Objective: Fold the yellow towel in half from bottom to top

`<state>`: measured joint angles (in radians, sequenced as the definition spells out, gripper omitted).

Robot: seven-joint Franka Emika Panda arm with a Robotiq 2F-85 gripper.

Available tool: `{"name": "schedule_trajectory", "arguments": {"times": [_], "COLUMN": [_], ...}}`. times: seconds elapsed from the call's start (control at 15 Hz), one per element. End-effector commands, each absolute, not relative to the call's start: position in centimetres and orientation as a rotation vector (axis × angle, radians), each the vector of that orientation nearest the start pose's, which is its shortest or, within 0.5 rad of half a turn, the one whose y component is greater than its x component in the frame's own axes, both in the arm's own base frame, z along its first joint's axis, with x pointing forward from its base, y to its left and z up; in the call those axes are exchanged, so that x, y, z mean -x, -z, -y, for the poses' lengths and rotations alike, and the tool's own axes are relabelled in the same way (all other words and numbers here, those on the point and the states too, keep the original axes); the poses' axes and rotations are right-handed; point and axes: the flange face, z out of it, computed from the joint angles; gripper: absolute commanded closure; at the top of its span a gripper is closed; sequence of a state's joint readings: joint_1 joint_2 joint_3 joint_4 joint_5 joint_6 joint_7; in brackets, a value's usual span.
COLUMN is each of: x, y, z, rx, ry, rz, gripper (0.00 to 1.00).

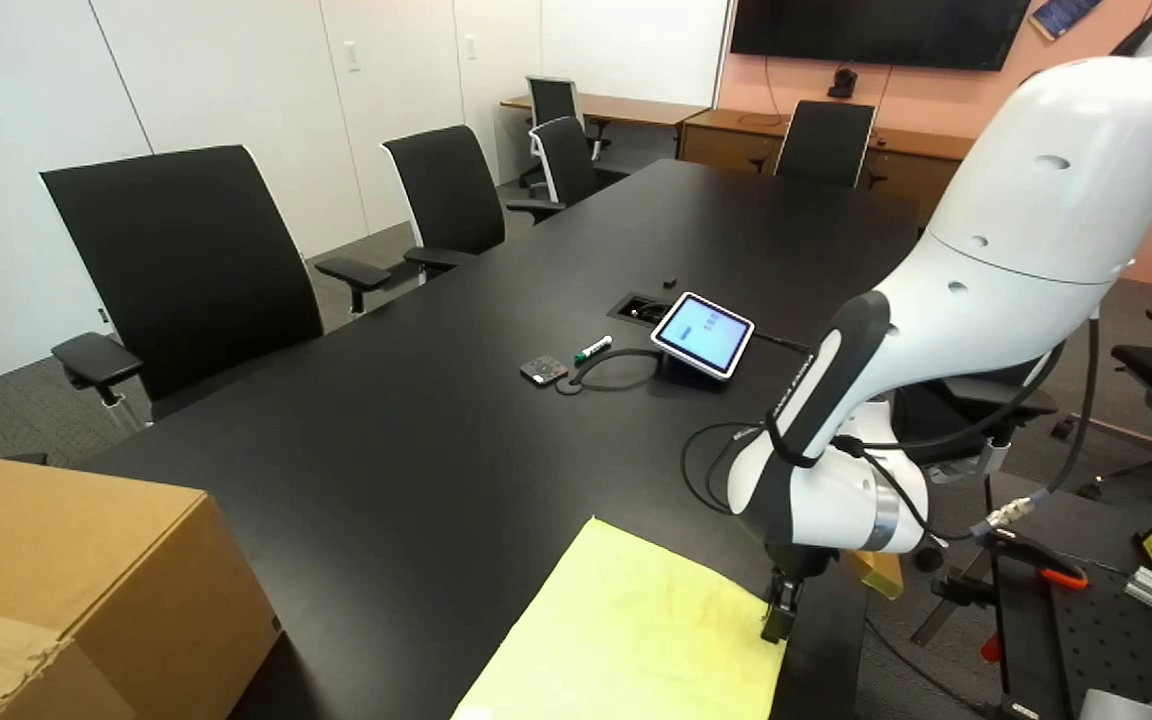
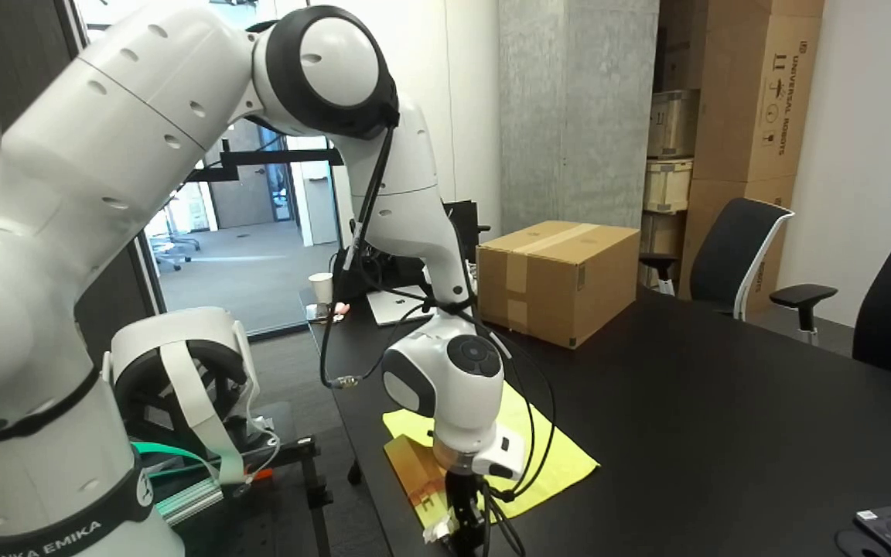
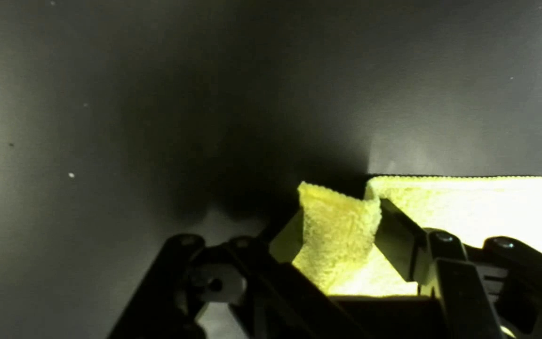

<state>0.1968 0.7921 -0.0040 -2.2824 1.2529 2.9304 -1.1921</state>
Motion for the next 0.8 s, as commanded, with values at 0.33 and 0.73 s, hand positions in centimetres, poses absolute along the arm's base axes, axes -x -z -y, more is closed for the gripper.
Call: {"name": "schedule_trajectory", "arguments": {"times": [0.33,0.73], "x": [-43.7,-46.5], "y": [-3.0,-5.0], "z": [-4.0,-4.7], "rx": [2.98,2.961], "ry": [0.066,0.16], "rz": [0.203,0.157], "gripper": [0.96,0.92]}}
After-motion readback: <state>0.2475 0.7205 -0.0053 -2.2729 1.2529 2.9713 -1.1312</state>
